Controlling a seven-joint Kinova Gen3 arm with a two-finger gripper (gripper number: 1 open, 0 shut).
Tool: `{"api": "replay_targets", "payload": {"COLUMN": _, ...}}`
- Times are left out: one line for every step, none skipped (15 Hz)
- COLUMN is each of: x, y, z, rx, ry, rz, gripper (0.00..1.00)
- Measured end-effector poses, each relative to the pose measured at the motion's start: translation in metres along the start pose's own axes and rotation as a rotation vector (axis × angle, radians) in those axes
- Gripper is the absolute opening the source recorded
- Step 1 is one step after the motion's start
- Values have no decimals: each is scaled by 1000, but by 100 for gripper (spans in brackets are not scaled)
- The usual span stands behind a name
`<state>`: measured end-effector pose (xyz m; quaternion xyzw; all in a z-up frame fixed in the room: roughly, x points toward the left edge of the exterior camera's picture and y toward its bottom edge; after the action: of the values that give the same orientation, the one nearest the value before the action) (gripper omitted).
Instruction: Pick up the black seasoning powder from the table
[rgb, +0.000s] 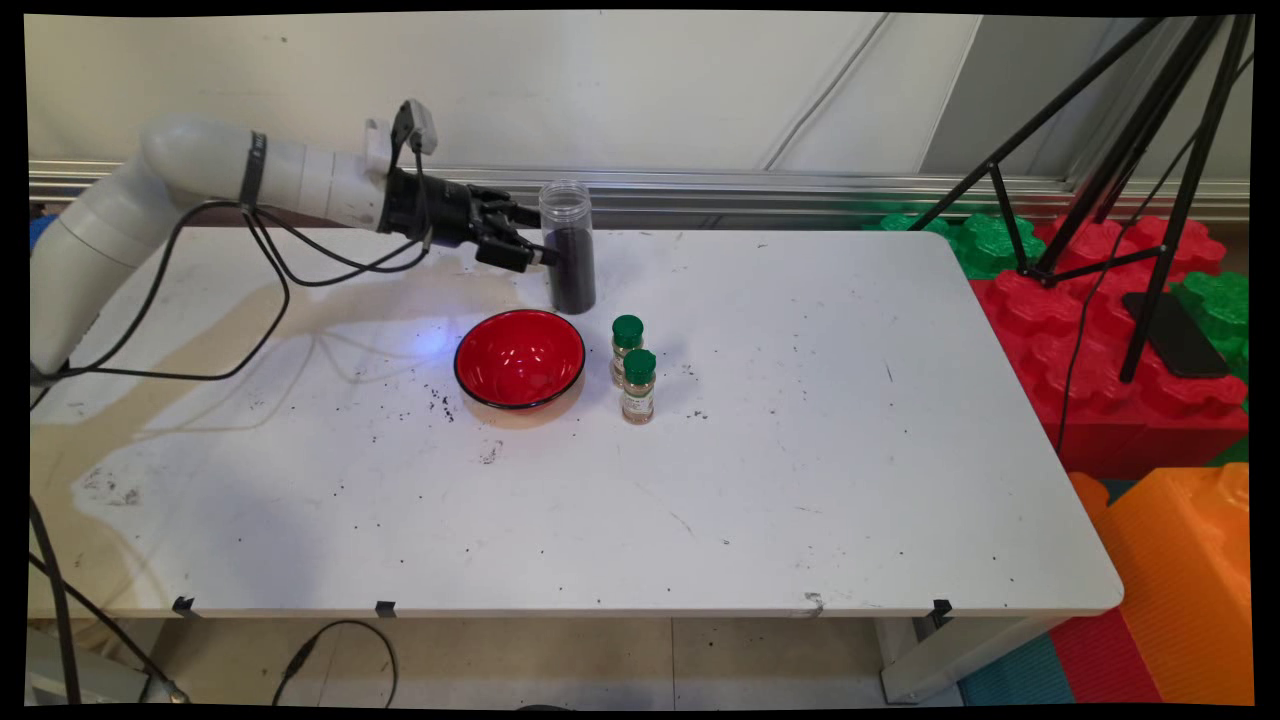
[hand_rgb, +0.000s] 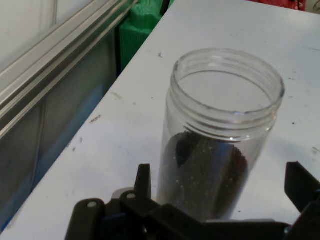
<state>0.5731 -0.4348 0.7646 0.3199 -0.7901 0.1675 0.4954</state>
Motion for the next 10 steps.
{"api": "replay_targets", "payload": {"x": -3, "y": -1, "z": 3, "rx": 0, "ry": 4, "rz": 3, "gripper": 100}}
{"api": "replay_targets", "payload": {"x": -7, "y": -2, "z": 7, "rx": -2, "ry": 9, "rz": 6, "gripper": 100}}
{"api": "replay_targets", "payload": {"x": -10, "y": -3, "z": 11, "rx": -3, "ry": 15, "rz": 11, "gripper": 100}}
{"api": "replay_targets", "payload": {"x": -12, "y": -4, "z": 14, "rx": -4, "ry": 19, "rz": 14, "gripper": 100}}
{"api": "replay_targets", "payload": {"x": -14, "y": -5, "z": 18, "rx": -4, "ry": 24, "rz": 17, "gripper": 100}}
{"api": "replay_targets", "payload": {"x": -16, "y": -5, "z": 22, "rx": -5, "ry": 29, "rz": 19, "gripper": 100}}
{"api": "replay_targets", "payload": {"x": -18, "y": -6, "z": 24, "rx": -6, "ry": 34, "rz": 22, "gripper": 100}}
{"api": "replay_targets", "payload": {"x": -20, "y": -7, "z": 28, "rx": -6, "ry": 39, "rz": 24, "gripper": 100}}
{"api": "replay_targets", "payload": {"x": -21, "y": -7, "z": 31, "rx": -6, "ry": 43, "rz": 26, "gripper": 100}}
{"api": "replay_targets", "payload": {"x": -22, "y": -8, "z": 33, "rx": -6, "ry": 47, "rz": 28, "gripper": 100}}
